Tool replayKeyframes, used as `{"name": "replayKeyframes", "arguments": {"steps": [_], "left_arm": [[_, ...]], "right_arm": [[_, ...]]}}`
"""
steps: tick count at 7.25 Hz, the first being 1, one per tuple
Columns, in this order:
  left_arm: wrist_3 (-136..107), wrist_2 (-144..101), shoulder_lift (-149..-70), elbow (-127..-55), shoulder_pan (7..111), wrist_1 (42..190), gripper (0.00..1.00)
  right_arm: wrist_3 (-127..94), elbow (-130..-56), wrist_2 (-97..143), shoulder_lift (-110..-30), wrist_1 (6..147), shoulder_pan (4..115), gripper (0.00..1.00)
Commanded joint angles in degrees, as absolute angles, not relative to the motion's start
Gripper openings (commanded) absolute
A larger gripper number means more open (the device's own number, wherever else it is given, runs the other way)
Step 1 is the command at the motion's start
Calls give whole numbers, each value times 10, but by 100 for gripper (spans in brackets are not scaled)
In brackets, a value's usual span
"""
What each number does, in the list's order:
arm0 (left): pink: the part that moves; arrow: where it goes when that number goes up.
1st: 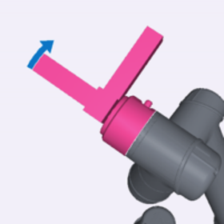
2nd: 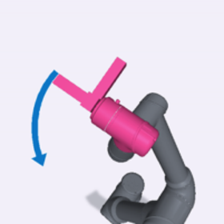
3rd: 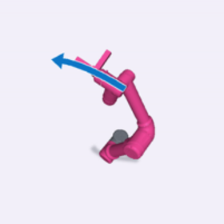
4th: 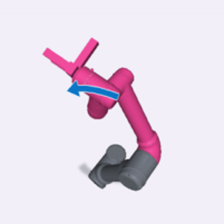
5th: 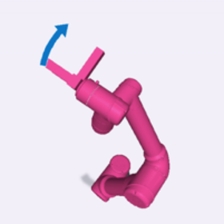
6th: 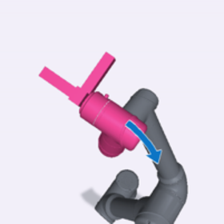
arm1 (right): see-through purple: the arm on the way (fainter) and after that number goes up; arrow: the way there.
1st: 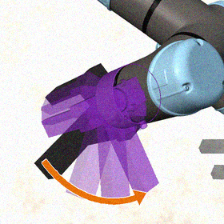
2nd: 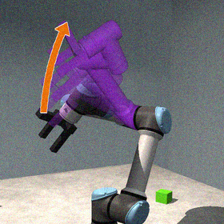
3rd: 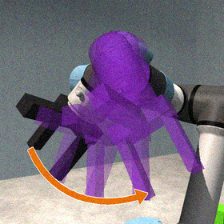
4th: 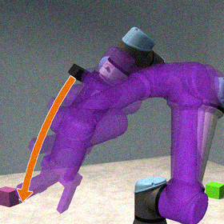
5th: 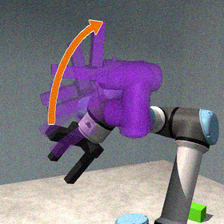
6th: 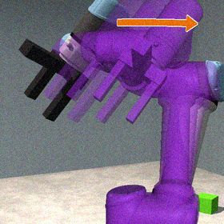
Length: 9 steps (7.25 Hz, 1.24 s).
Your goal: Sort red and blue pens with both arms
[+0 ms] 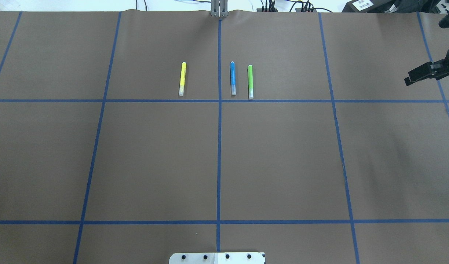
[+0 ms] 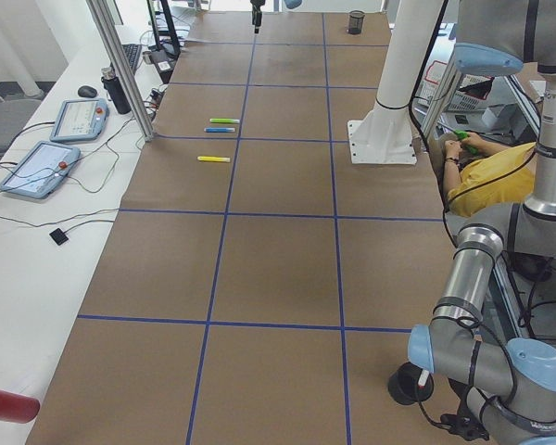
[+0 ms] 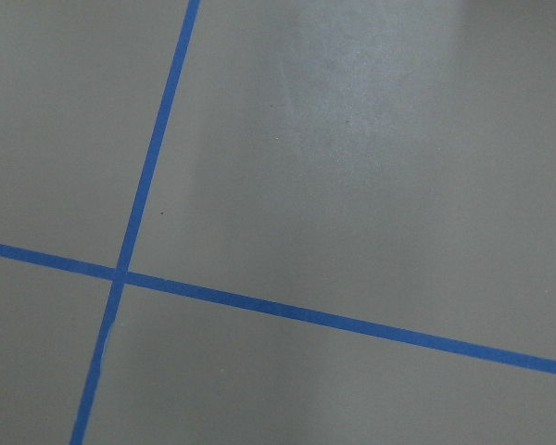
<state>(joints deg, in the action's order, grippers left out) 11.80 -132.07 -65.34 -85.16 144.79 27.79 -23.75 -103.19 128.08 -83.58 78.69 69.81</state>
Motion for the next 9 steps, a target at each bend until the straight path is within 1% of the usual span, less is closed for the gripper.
{"name": "replayKeyframes", "arguments": {"steps": [1,3,5,7,9], "left_arm": [[118,-1321,-662,-848,1449,278,100],[109,-1321,-699,-842,1448,273,100],[111,-1320,-745,-859,1449,277,100],[114,-1318,-751,-934,1442,319,100],[134,-1326,-752,-1023,1361,397,100]], "right_arm": [[-239,-1032,1279,-836,787,695,100],[-239,-1029,1278,-835,787,694,100],[-240,-1028,1264,-835,787,690,100],[-241,-1027,1263,-835,787,689,100],[-241,-1024,1263,-835,787,689,100]]}}
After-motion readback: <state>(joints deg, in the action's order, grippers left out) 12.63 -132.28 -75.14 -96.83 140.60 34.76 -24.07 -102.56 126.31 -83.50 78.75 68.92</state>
